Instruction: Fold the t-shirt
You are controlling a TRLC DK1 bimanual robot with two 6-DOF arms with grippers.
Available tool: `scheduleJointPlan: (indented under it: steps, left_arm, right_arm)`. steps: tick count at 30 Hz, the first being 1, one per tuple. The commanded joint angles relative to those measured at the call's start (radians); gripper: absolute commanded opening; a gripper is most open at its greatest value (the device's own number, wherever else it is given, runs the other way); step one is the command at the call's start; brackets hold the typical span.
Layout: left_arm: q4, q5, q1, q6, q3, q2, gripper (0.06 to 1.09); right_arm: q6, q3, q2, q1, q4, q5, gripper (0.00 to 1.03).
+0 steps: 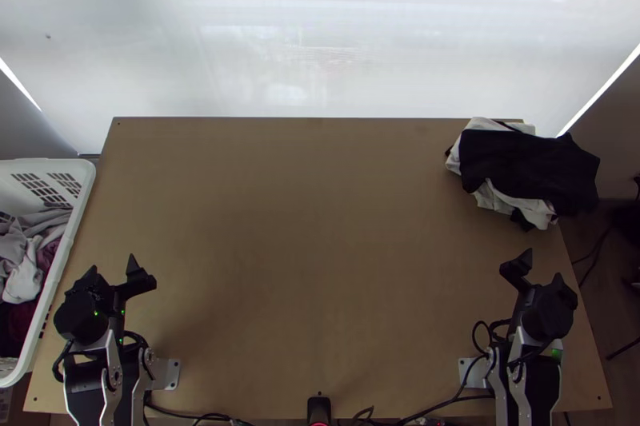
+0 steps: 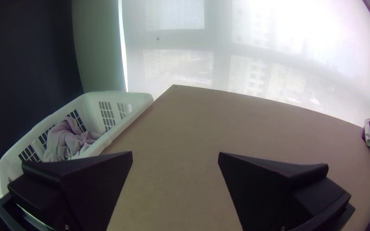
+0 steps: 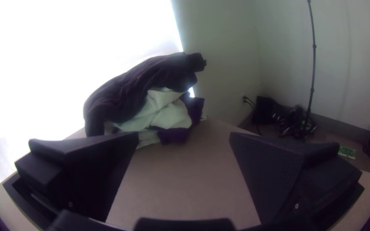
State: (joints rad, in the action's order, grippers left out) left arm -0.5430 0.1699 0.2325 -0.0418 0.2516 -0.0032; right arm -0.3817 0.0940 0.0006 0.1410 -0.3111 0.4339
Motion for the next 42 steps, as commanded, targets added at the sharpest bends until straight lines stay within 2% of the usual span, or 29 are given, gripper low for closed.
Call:
scheduleJointPlan:
  steps: [1,39,42]
  left_arm:
    - [0.000,0.000,0.001,0.000,0.000,0.000,1.03]
    - [0.000,0.000,0.001,0.000,0.000,0.000,1.03]
    - [0.000,0.000,0.001,0.000,0.000,0.000,1.03]
  right_arm:
    - [-0.003,0.000,-0.001,0.009,-0.005,0.000,0.99]
    - [-0.005,0.000,-0.001,0.011,-0.003,-0.001,0.99]
    - [-0.088,0.003,-0.001,-0.081,-0.029,-0.004,0.99]
